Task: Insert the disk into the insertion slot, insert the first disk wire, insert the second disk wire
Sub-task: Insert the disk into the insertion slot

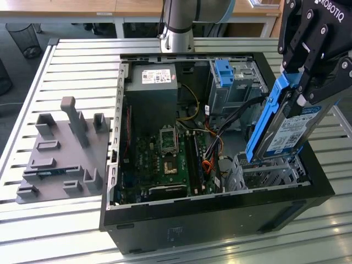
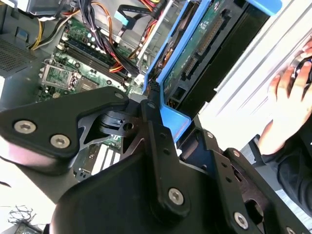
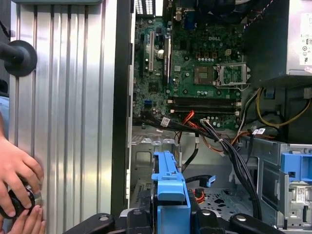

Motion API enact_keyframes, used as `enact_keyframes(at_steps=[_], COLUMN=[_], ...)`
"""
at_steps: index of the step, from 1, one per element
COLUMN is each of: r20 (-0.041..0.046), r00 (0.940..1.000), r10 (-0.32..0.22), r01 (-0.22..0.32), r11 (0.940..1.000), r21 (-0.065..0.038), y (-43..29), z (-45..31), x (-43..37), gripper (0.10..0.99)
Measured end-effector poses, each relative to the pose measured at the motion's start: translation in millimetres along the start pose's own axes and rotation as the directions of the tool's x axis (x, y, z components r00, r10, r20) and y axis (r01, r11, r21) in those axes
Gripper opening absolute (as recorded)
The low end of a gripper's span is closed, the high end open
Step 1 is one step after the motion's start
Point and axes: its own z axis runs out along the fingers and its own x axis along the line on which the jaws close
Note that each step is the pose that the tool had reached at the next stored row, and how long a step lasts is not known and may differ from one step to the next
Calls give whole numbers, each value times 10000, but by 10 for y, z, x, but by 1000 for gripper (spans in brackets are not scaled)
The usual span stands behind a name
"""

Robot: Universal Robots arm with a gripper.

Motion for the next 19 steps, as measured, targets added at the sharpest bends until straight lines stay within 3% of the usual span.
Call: enact_keyframes(at_steps=[19], r20=[0], r00=[10000], r10=[84], r01=[-84], r11=[9999], r21=[-118], y=[33], z=[147], x=[-66], gripper=[369])
